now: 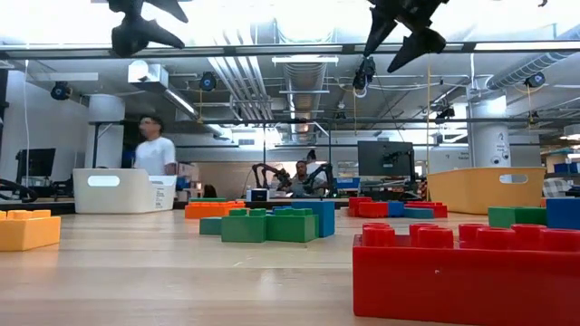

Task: Sort blocks by size
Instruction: Put the top big red game piece into the yellow bin

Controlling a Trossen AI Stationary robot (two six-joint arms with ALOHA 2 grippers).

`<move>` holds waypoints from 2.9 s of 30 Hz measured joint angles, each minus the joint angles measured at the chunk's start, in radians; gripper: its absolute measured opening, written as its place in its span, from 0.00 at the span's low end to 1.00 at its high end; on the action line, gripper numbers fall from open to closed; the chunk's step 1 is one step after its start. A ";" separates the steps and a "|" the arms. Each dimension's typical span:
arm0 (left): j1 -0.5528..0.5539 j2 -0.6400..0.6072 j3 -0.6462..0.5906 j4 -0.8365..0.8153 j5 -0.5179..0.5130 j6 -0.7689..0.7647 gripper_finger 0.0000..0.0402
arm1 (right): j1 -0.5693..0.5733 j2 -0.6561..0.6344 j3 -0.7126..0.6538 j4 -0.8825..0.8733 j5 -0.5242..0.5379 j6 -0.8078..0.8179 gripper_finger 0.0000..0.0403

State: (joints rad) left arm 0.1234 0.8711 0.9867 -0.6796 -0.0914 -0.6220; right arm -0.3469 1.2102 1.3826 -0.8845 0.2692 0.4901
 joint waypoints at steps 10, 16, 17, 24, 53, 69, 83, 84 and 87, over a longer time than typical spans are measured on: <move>0.000 0.115 0.000 0.054 0.000 -0.009 0.45 | 0.002 0.048 0.002 0.008 -0.016 0.070 0.85; 0.000 0.185 0.000 0.060 0.004 -0.075 0.45 | 0.001 0.089 0.002 0.008 -0.004 0.086 0.85; 0.000 0.194 0.000 0.060 0.004 -0.086 0.45 | -0.001 0.098 0.002 0.008 0.006 0.081 0.85; 0.004 0.251 0.049 0.040 0.000 -0.141 0.45 | -0.004 0.164 0.002 -0.012 0.007 0.094 0.85; 0.005 0.374 0.571 -0.482 -0.311 0.172 0.39 | -0.018 0.435 -0.026 -0.417 -0.193 0.120 0.06; 0.005 0.289 0.569 -0.474 -0.319 0.195 0.01 | -0.003 0.425 -0.249 -0.119 -0.164 0.165 0.02; 0.005 0.282 0.569 -0.474 -0.382 0.192 0.03 | 0.008 0.426 -0.364 -0.012 -0.149 0.189 0.02; 0.005 0.282 0.569 -0.474 -0.382 0.192 0.03 | 0.010 0.425 -0.368 -0.012 -0.148 0.190 0.02; 0.005 0.282 0.569 -0.473 -0.382 0.192 0.03 | 0.025 0.423 -0.370 -0.025 -0.151 0.191 0.02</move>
State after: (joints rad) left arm 0.1287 1.1526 1.5555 -1.1531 -0.4736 -0.4305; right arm -0.3216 1.6337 1.0122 -0.9096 0.1185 0.6807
